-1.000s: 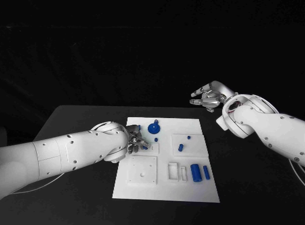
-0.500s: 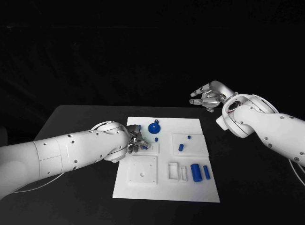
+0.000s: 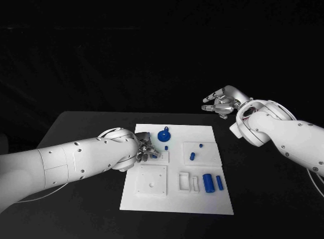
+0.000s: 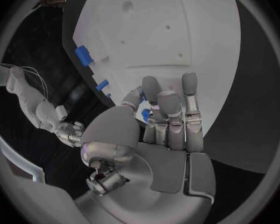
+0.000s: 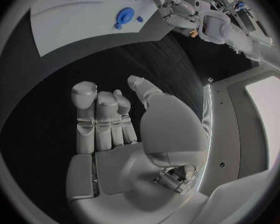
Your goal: Assemble the parts on the task board
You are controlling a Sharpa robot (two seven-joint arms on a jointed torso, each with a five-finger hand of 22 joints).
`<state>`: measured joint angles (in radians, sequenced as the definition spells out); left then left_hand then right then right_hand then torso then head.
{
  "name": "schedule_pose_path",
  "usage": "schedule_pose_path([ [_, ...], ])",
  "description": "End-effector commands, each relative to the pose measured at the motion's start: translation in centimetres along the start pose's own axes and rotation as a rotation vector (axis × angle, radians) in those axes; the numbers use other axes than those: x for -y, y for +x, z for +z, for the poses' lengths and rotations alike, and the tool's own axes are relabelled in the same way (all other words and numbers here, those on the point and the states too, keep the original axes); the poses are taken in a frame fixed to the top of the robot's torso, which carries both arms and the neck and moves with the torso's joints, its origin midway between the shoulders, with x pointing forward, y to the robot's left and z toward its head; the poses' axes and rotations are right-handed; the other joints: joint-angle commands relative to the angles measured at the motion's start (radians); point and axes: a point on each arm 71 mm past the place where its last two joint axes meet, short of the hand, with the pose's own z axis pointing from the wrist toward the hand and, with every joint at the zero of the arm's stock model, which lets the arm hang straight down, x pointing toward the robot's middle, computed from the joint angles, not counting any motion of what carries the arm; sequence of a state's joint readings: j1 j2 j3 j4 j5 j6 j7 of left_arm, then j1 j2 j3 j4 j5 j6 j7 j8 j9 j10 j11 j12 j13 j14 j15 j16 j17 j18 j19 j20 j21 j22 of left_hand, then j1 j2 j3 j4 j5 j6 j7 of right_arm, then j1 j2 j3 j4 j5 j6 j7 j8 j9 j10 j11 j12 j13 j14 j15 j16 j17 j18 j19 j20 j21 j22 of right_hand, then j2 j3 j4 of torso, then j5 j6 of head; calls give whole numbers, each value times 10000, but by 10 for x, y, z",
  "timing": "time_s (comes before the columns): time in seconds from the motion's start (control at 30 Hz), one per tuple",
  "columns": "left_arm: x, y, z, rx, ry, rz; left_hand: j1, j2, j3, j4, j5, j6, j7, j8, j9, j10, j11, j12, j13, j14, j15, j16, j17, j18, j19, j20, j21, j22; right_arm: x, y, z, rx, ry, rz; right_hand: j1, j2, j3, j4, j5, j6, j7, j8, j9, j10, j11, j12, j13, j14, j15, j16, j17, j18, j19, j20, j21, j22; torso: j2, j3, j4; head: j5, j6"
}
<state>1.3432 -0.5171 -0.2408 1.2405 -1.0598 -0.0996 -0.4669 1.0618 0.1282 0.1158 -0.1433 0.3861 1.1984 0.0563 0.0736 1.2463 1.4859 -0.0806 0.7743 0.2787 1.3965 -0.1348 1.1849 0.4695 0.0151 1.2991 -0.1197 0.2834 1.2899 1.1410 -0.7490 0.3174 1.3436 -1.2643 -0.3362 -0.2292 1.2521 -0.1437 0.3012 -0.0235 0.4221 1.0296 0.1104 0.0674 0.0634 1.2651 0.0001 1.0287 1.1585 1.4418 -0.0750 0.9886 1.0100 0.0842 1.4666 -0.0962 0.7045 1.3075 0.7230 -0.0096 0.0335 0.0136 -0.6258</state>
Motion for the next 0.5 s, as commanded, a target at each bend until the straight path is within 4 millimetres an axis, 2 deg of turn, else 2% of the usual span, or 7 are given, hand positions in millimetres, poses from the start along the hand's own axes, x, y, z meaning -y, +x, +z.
schedule_pose_path([
  [0.03,2,3,1,-276,-25,337,225,287,175,-116,60,2167,-1281,12,-8,280,-207,-41,-3,11,-30,35,-7,122,56,31,-58,21,-1,1,0,-81,-68,-28,-115,10,16,40,21,28,-9,-56,-14,-17,-46,25,5,42,7,22,11,178,537,33,34,780,-2,9,-1,-12,-24],
  [0.5,7,6,3,-497,-65,537,206,282,167,-95,-194,2155,-1278,13,12,279,-204,-50,-8,0,-22,37,-14,123,63,42,-128,79,-3,1,0,-87,-102,-14,-94,0,58,26,91,32,-11,-56,-14,-7,-49,41,18,44,4,28,18,177,539,30,41,782,-2,6,-4,-36,-37],
])
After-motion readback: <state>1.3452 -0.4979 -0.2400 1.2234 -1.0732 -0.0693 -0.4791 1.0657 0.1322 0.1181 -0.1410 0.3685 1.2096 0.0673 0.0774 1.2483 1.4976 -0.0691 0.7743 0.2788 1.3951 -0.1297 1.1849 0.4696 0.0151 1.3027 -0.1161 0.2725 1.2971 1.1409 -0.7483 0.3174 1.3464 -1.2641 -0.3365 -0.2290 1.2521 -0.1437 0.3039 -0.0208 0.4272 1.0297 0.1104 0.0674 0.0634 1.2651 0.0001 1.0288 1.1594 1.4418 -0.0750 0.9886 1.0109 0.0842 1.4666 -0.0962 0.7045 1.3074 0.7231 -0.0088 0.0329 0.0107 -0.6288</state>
